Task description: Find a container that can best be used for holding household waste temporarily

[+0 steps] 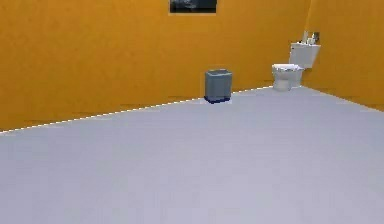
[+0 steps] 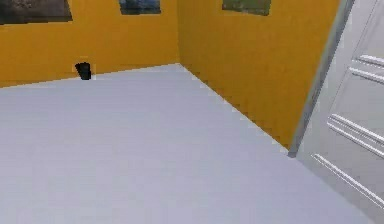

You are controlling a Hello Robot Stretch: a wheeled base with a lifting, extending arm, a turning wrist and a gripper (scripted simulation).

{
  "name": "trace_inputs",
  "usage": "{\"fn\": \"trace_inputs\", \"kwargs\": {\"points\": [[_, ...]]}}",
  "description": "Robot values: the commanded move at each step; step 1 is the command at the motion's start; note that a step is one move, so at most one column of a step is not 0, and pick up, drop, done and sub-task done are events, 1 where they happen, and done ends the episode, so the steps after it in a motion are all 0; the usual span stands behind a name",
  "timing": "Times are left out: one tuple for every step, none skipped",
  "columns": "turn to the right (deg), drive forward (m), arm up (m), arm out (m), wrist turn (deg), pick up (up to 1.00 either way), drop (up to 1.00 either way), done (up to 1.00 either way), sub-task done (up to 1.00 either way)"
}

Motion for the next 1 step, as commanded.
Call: {"fn": "trace_inputs", "kwargs": {"points": [[0.0,1.00,0.00,0.00,0.0,0.00,0.00,0.00,0.00]]}}
